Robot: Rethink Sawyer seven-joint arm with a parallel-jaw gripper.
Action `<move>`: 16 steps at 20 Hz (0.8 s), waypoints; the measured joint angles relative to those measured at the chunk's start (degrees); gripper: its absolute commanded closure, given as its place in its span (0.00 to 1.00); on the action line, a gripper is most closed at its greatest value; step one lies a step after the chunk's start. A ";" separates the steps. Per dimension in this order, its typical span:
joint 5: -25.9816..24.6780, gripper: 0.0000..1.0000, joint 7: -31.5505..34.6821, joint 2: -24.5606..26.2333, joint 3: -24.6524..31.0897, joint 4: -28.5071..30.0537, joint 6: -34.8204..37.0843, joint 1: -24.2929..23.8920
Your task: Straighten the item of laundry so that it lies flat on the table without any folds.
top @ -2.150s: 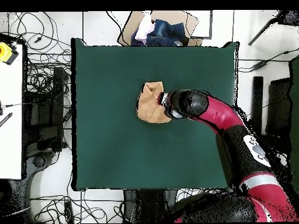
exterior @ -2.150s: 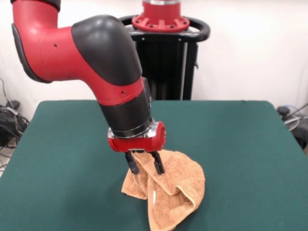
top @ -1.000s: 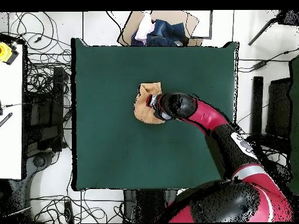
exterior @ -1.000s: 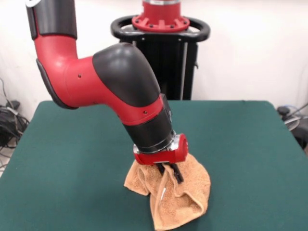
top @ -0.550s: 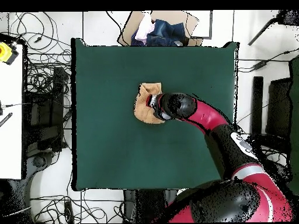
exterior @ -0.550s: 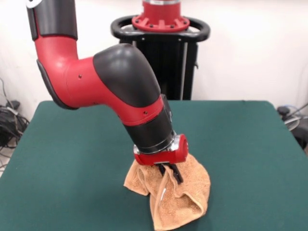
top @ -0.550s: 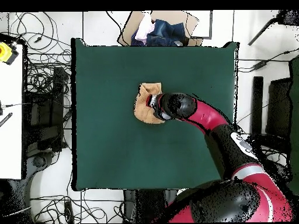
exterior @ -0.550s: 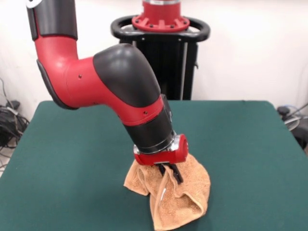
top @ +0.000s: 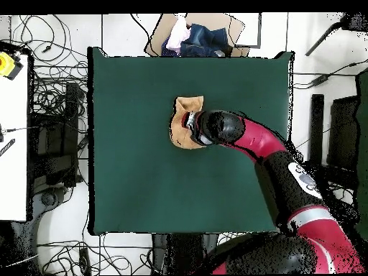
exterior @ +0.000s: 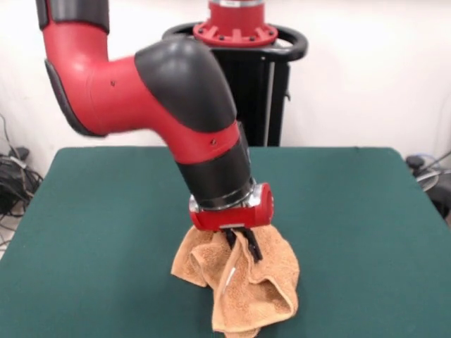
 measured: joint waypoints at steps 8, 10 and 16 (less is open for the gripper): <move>-0.04 1.00 0.00 -9.70 -7.64 -3.42 5.37 8.67; -0.08 1.00 0.00 -12.13 -9.96 -5.27 8.16 11.02; -0.09 1.00 0.00 -15.34 -13.70 -8.29 10.25 13.67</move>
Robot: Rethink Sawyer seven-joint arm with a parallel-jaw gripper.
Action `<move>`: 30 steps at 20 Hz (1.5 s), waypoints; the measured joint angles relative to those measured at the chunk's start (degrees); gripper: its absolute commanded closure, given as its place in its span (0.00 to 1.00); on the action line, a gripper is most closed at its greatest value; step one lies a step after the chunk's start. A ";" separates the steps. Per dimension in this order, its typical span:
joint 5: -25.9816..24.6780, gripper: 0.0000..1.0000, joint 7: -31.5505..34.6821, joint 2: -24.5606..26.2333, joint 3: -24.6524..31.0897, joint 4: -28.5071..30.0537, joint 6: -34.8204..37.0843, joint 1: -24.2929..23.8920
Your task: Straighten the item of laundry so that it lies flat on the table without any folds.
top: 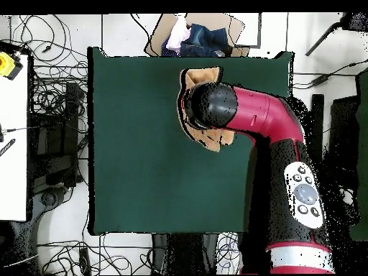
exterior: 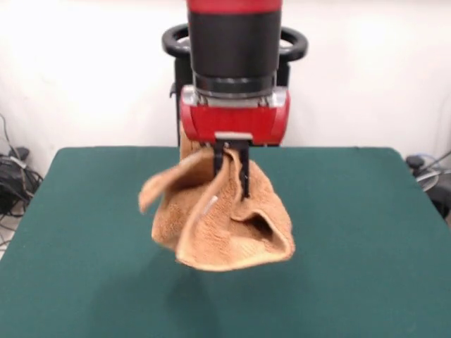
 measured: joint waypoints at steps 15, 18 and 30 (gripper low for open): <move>1.32 1.00 0.51 3.73 -9.30 -5.67 -1.16 4.23; 1.21 1.00 2.76 6.59 -12.98 -5.66 -2.90 6.48; 1.23 1.00 13.66 10.08 -19.98 -3.65 -10.13 12.71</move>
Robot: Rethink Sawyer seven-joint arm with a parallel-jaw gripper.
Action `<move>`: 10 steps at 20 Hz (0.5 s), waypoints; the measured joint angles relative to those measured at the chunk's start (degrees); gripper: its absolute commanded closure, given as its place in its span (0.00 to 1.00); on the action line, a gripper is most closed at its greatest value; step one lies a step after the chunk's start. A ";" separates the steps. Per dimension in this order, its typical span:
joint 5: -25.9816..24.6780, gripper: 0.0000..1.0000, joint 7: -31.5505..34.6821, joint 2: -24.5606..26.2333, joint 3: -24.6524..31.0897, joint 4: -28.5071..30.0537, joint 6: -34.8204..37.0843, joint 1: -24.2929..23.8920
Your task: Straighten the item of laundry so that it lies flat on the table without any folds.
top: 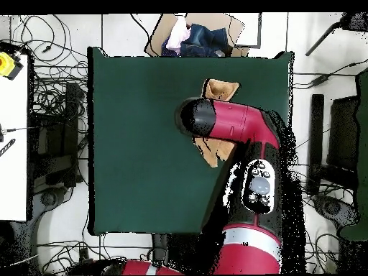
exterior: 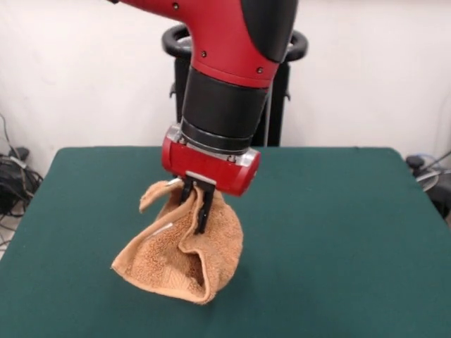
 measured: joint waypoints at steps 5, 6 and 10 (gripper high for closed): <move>-0.01 1.00 0.84 0.24 -1.25 0.66 -2.51 -0.19; -0.01 1.00 0.84 0.24 -1.31 0.67 -2.51 -0.26; -0.02 0.00 0.83 0.24 -1.36 0.67 -2.51 -0.78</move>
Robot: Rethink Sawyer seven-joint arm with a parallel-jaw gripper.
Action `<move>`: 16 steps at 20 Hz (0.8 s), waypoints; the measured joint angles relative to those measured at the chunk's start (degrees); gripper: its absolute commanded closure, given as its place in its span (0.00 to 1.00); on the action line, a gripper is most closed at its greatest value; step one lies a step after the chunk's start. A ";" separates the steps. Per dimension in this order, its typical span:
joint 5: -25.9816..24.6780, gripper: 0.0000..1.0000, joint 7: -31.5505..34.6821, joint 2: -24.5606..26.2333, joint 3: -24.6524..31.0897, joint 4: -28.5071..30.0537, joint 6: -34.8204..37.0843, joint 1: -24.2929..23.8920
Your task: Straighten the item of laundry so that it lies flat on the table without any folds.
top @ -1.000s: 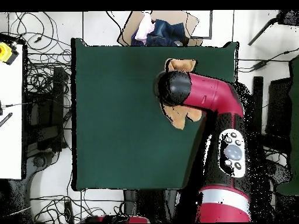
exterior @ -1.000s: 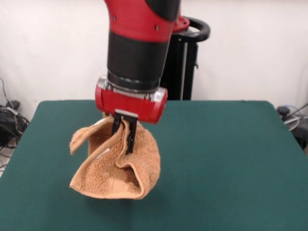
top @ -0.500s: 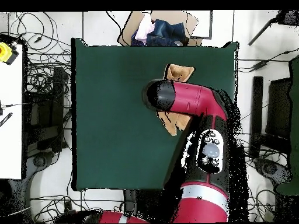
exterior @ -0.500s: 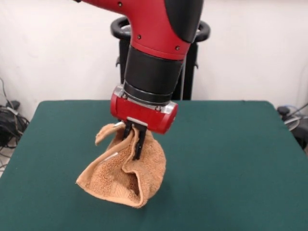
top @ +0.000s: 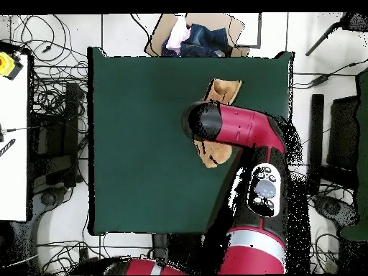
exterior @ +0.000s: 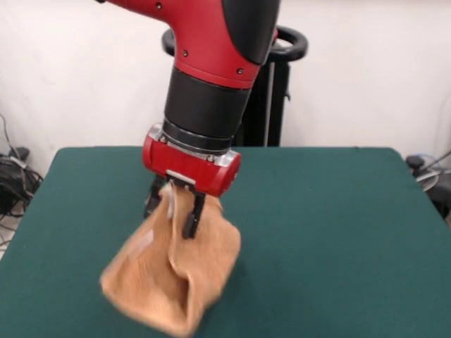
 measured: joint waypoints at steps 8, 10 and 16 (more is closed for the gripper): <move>0.08 0.00 0.01 -2.41 -0.02 -0.90 6.13 -0.49; 0.31 0.00 0.01 -3.18 -0.02 -1.92 9.76 -0.53; 2.73 0.00 0.01 -3.31 0.00 -4.56 13.94 -1.13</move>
